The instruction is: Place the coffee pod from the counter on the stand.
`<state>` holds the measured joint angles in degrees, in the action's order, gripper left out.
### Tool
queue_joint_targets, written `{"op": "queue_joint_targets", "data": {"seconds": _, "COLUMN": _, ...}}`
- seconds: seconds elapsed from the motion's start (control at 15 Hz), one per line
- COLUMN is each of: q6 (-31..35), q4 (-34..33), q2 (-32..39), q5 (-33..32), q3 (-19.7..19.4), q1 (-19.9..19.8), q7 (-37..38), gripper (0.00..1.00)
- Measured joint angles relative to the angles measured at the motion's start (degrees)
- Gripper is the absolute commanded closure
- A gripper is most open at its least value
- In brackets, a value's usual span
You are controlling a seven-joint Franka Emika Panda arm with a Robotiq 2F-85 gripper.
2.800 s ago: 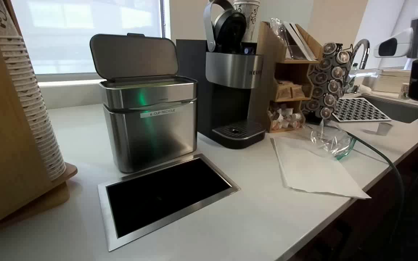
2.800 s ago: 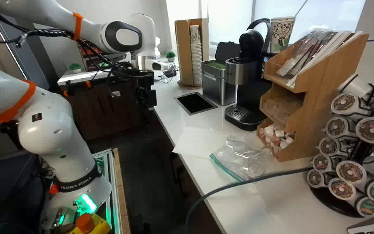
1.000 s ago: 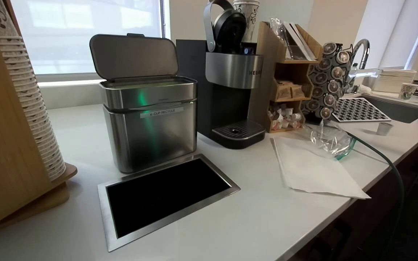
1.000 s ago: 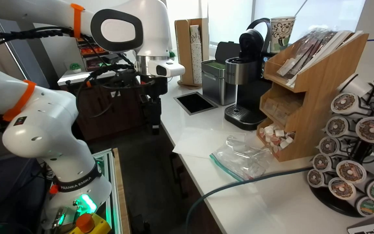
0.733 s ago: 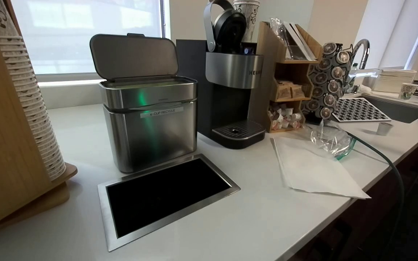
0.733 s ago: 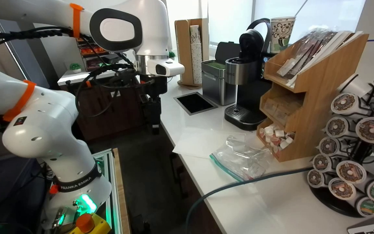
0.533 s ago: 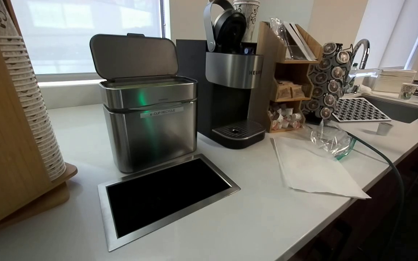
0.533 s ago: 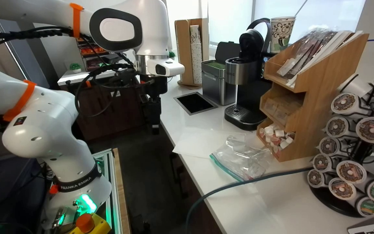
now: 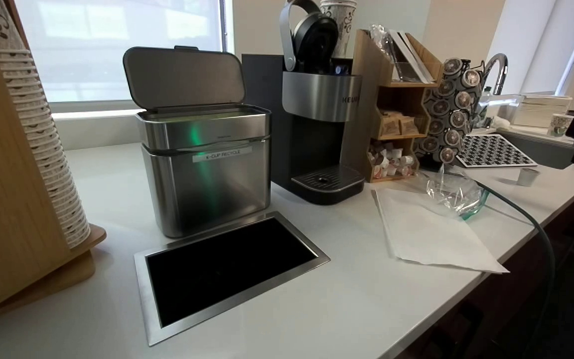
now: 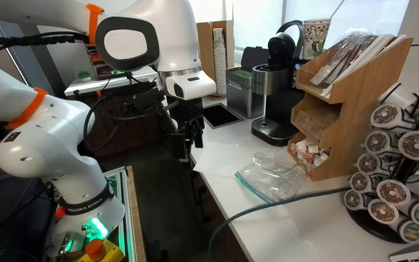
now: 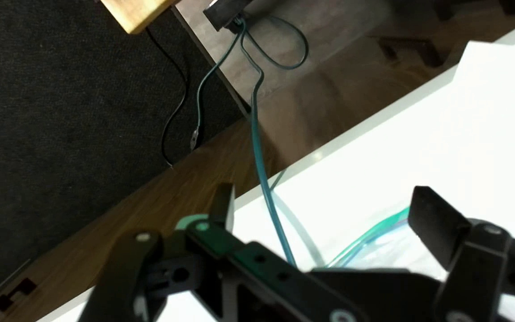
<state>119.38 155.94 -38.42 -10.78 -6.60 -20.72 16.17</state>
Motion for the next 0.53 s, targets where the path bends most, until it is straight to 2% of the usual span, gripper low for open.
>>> {"op": "queue_joint_targets", "data": {"seconds": 0.27, "q6": 11.66, "q4": -0.38, "q2": 4.74, "q5": -1.86, "q3": -1.89, "q1": -4.08, "q7": 0.52, "gripper": 0.00}}
{"op": "queue_joint_targets", "data": {"seconds": 0.53, "q6": 17.29, "q4": -2.89, "q2": 10.16, "q5": -2.98, "q3": -3.59, "q1": -6.70, "q7": 0.29, "gripper": 0.00}}
